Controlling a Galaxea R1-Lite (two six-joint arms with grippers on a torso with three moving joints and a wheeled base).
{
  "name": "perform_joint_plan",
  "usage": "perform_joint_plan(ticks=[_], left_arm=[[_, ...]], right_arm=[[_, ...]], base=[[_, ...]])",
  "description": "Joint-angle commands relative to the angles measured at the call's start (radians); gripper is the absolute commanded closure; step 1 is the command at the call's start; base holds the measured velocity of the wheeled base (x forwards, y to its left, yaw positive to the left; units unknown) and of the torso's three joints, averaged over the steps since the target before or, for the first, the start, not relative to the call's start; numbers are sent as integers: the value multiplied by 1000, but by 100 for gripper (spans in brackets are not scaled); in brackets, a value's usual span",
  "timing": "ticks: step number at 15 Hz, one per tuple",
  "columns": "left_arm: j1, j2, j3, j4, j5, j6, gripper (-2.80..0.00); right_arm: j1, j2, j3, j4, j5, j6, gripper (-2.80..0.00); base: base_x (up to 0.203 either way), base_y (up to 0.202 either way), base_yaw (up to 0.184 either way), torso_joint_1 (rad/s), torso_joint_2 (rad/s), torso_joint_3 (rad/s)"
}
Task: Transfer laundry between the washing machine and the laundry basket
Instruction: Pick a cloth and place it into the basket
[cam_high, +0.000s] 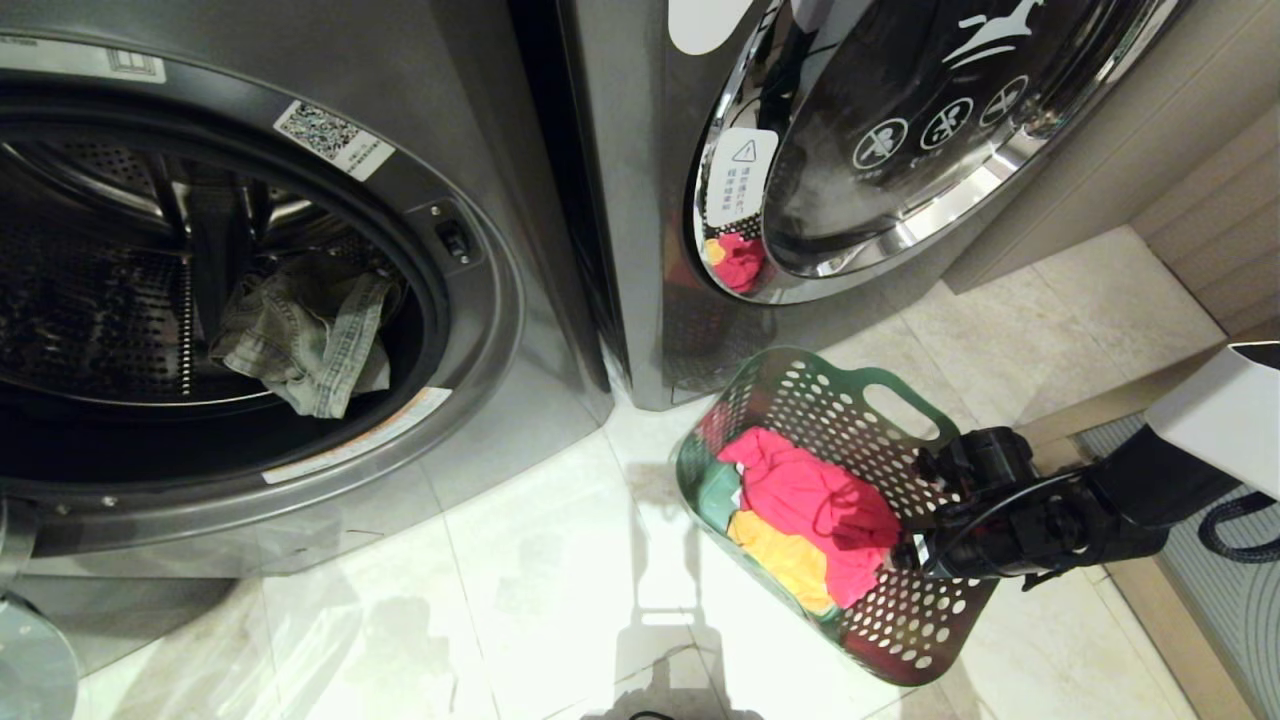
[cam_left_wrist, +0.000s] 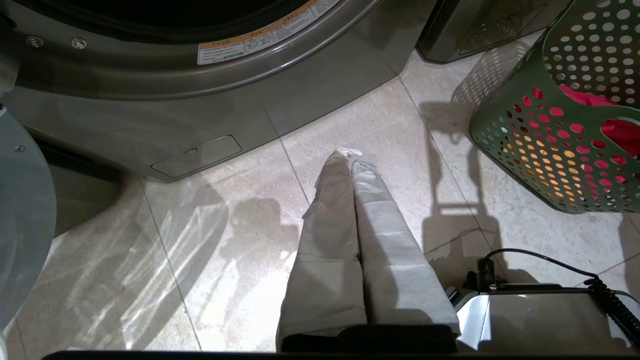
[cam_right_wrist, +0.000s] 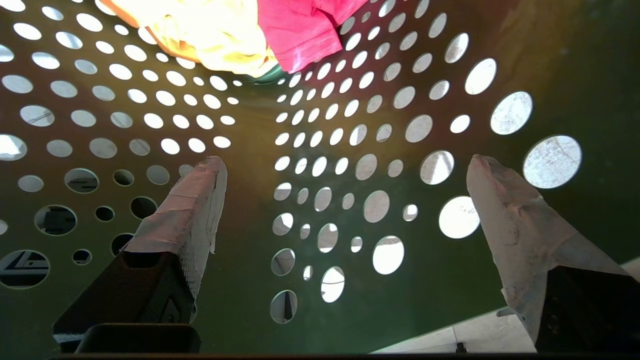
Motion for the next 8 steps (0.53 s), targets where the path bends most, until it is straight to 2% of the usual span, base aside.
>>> perform_joint_plan(ticks=[1,6,8], left_arm=[[0,1,0,0,0,0,0],[0,0,0,0,0,0,0],[0,2,0,0,0,0,0]], right_arm=[[0,0,2,-3,-1,0,-280],[1,0,4,-3,-1,5,-280],[0,-2,6,-3,-1,5,-280]], base=[[0,0,0,0,0,0],[0,0,0,1,1,-6],[-1,-3,111,2,4,-1]])
